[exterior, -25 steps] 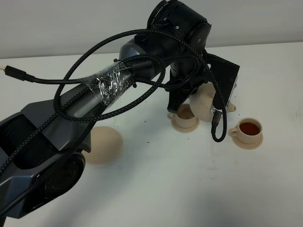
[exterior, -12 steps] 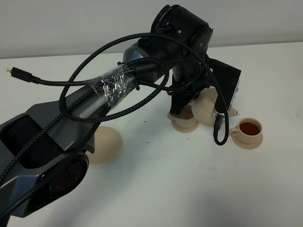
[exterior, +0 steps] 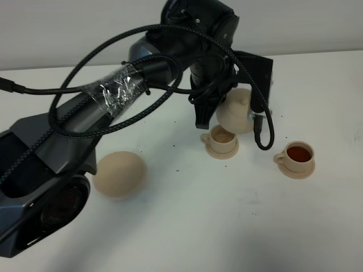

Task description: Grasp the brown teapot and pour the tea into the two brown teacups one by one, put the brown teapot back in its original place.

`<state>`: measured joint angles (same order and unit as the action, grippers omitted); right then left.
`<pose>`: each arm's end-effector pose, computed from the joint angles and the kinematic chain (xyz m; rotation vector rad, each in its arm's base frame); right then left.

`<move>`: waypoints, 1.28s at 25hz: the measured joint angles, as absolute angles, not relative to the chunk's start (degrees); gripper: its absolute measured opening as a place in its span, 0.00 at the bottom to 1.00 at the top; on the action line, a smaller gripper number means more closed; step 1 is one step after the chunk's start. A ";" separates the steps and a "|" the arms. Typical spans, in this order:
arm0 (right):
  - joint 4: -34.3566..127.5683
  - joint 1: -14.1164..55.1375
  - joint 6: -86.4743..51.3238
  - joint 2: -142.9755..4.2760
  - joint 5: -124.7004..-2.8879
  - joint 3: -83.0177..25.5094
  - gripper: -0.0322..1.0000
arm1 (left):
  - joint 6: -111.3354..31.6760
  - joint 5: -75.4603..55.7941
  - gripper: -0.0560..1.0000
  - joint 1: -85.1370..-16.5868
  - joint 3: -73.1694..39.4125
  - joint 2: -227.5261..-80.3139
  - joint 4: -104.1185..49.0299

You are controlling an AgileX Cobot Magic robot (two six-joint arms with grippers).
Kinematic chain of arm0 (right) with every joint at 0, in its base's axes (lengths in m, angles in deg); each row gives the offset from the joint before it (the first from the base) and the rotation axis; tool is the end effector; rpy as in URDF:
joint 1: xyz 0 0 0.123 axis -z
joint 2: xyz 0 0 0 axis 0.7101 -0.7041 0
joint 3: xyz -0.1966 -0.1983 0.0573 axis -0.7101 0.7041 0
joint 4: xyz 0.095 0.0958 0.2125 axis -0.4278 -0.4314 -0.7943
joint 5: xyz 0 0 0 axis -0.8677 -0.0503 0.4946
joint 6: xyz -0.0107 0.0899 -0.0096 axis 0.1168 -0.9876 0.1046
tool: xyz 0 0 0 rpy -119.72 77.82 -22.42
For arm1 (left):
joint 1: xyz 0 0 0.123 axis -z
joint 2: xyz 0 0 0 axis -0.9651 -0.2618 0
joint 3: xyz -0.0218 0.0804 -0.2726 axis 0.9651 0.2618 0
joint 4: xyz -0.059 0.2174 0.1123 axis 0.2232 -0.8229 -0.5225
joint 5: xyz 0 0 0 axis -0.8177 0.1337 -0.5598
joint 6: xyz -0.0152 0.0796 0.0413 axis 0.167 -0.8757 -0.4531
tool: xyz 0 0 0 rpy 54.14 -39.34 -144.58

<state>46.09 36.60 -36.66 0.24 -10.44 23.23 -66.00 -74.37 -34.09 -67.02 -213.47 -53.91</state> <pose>0.0018 0.0122 0.2732 -0.2352 2.1313 0.2286 0.3957 -0.3158 0.2541 2.1523 1.7060 0.4045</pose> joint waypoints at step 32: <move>46.04 36.60 -36.75 0.24 -10.44 23.23 0.26 | -74.12 -74.37 0.17 -45.79 -63.91 -210.61 -54.76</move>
